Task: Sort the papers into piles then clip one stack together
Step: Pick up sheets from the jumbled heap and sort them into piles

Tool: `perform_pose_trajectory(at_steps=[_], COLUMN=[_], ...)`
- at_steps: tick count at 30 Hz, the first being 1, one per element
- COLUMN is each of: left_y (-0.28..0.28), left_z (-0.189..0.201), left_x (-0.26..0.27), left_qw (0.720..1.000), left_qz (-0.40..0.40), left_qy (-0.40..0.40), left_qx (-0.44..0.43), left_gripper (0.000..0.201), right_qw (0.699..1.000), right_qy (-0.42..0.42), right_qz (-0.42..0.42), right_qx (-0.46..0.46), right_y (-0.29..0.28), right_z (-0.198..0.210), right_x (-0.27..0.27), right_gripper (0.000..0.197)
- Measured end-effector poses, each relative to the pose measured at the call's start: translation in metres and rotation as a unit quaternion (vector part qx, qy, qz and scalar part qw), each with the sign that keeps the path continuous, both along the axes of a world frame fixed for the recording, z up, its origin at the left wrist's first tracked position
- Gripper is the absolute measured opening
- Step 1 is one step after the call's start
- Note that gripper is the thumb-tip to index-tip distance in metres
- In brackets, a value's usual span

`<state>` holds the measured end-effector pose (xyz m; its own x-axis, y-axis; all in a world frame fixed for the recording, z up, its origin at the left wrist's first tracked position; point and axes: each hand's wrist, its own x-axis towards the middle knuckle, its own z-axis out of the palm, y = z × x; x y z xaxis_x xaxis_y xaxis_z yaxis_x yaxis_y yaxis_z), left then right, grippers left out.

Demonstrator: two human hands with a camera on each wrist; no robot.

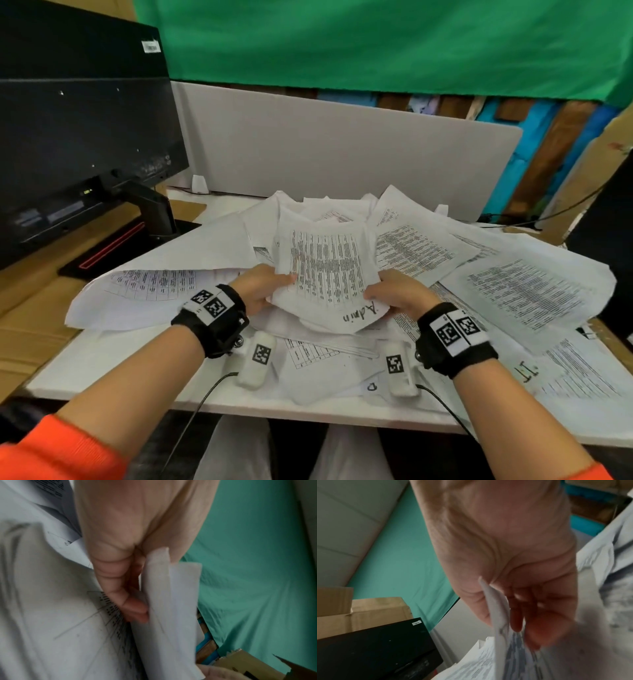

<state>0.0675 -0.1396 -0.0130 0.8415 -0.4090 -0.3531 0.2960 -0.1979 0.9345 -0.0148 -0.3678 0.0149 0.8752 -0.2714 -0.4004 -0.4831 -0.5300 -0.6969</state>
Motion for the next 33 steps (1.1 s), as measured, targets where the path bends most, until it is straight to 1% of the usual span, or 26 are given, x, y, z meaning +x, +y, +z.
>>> perform_pose_trajectory(at_steps=[1,2,3,5,6,7,8,9,11,12,13,14,15,18,19,21,22,23,25,26,28,30,32,33], left_y=[0.003,0.006,0.008,0.011,0.011,0.011,0.012,0.014,0.02,0.023,0.025,0.025,0.024,0.015,0.011,0.005,0.002,0.0,-0.002,-0.002,0.001,0.004,0.002,0.001], left_z=[-0.002,-0.004,-0.005,-0.007,-0.003,0.001,0.005,0.009,0.015,0.017,0.017,0.016,0.014,0.0,-0.008,-0.017,-0.02,-0.019,-0.016,-0.012,-0.001,0.013,0.027,0.035], left_x=[0.002,0.003,0.004,0.004,0.002,0.0,-0.001,-0.001,0.002,0.004,0.006,0.006,0.004,-0.001,0.0,0.001,0.001,0.0,-0.004,-0.005,-0.005,-0.003,-0.003,-0.002], left_qw=[1.0,1.0,1.0,0.998,0.997,0.995,0.992,0.988,0.981,0.982,0.985,0.989,0.992,0.995,0.997,0.998,0.997,0.997,0.997,0.996,0.993,0.987,0.973,0.964], left_qz=[0.0,-0.002,-0.008,-0.014,-0.016,-0.02,-0.028,-0.037,-0.047,-0.043,-0.037,-0.034,-0.041,-0.074,-0.054,0.021,0.05,0.057,0.047,0.05,0.05,0.048,0.066,0.077], left_qy=[-0.003,-0.002,-0.01,-0.032,-0.043,-0.051,-0.052,-0.044,-0.022,-0.012,-0.006,0.001,0.01,0.036,0.036,0.033,0.026,0.018,-0.008,-0.029,-0.079,-0.119,-0.16,-0.193], left_qx=[0.002,0.004,-0.005,-0.043,-0.063,-0.088,-0.114,-0.143,-0.186,-0.186,-0.171,-0.147,-0.121,-0.057,-0.051,-0.049,-0.052,-0.058,-0.065,-0.064,-0.072,-0.097,-0.15,-0.166], left_gripper=[0.033,0.032,0.032,0.029,0.028,0.027,0.027,0.027,0.03,0.031,0.032,0.033,0.034,0.034,0.036,0.04,0.038,0.031,0.017,0.015,0.022,0.029,0.045,0.054], right_qw=[0.999,0.996,0.993,0.991,0.992,0.994,0.994,0.994,0.994,0.989,0.978,0.967,0.96,0.956,0.952,0.94,0.938,0.94,0.95,0.954,0.951,0.937,0.926,0.922], right_qy=[-0.008,-0.015,-0.014,-0.006,-0.016,-0.036,-0.061,-0.08,-0.084,-0.075,-0.06,-0.046,-0.033,-0.02,-0.023,-0.034,-0.038,-0.041,-0.066,-0.088,-0.149,-0.22,-0.278,-0.303], right_qz=[0.006,0.01,0.007,-0.001,-0.012,-0.032,-0.046,-0.052,-0.043,-0.037,-0.034,-0.037,-0.033,-0.047,-0.061,-0.082,-0.088,-0.085,-0.074,-0.064,-0.044,-0.04,-0.026,-0.014], right_qx=[-0.043,-0.084,-0.113,-0.137,-0.127,-0.102,-0.077,-0.046,0.046,0.118,0.194,0.248,0.276,0.288,0.299,0.329,0.334,0.328,0.296,0.281,0.266,0.267,0.253,0.24], right_y=[-0.002,-0.005,-0.01,-0.018,-0.021,-0.025,-0.028,-0.03,-0.034,-0.035,-0.035,-0.032,-0.029,-0.015,-0.011,-0.004,-0.001,0.0,-0.002,-0.004,-0.009,-0.011,-0.009,-0.007], right_z=[0.003,0.005,0.006,0.003,0.001,-0.003,-0.005,-0.005,-0.003,-0.001,0.0,0.001,0.0,-0.012,-0.017,-0.023,-0.025,-0.026,-0.023,-0.019,-0.01,0.0,0.011,0.017], right_x=[0.0,-0.001,-0.001,-0.002,-0.002,0.001,0.002,0.003,0.002,0.001,-0.002,-0.005,-0.006,-0.005,-0.003,-0.002,-0.002,-0.003,-0.006,-0.008,-0.013,-0.015,-0.016,-0.017], right_gripper=[0.007,0.01,0.02,0.053,0.067,0.074,0.072,0.064,0.036,0.028,0.025,0.025,0.028,0.037,0.041,0.042,0.041,0.041,0.043,0.046,0.052,0.056,0.059,0.059])
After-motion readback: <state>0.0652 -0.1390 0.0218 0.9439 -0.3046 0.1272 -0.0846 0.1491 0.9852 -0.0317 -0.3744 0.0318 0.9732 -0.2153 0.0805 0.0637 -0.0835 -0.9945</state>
